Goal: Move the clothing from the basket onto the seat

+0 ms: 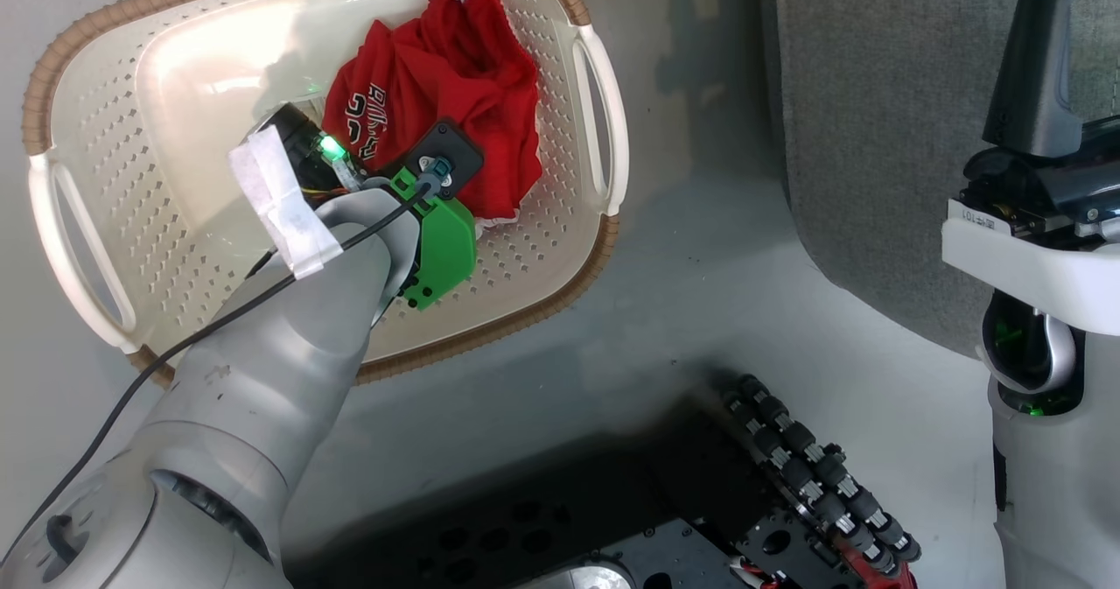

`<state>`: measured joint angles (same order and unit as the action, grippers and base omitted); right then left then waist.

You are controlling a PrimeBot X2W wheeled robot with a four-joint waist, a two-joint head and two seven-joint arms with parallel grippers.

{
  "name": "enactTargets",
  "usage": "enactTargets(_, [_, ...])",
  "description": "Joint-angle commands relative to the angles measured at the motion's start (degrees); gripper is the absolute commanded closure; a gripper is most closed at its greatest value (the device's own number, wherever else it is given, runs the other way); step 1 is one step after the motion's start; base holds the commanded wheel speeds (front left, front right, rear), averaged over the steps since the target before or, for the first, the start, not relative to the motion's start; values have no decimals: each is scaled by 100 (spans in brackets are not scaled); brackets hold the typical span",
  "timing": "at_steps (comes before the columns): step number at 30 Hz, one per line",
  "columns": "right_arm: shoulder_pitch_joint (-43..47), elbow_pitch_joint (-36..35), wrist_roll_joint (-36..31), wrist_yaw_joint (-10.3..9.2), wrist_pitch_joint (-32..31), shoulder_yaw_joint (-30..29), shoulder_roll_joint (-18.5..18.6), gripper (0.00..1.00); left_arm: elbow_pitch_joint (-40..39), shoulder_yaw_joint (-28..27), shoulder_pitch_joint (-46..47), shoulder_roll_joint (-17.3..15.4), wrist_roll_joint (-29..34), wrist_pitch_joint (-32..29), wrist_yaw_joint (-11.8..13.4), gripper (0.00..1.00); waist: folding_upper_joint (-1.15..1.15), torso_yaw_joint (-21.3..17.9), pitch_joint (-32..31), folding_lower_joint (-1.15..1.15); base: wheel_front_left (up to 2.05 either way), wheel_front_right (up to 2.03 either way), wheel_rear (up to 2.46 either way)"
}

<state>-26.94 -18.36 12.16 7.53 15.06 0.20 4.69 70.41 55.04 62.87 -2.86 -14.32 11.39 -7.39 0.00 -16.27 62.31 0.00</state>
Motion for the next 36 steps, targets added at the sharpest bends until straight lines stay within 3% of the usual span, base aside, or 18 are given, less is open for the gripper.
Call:
enactTargets(1, [-22, 35, -46, -8, 17, -13, 29, 0, -30, 38, 84, -13, -80, 79, -13, 100, 0, 29, -66, 0, 0, 0, 0])
enactTargets(11, [78, 271, -137, -8, 18, 97, 79, 0, -564, 15, -441, -7, -891, 371, -13, 100, 0, 294, -965, 0, 0, 0, 0])
enactTargets(17, [273, 467, -148, -8, 17, 117, 78, 0, -1351, -421, -1070, -7, -1236, 380, 37, 100, 0, 510, -1780, 0, 0, 0, 0])
enactTargets(27, [946, 874, -142, -8, 17, 194, 59, 0, -2674, -1284, -2380, -35, -960, 382, 151, 100, 0, 851, -3283, 0, 0, 0, 0])
enactTargets(36, [1610, 1319, -156, -8, 17, 357, 116, 0, -4000, -2114, -3561, -86, -268, 377, 347, 100, 0, 974, -4410, 0, 0, 0, 0])
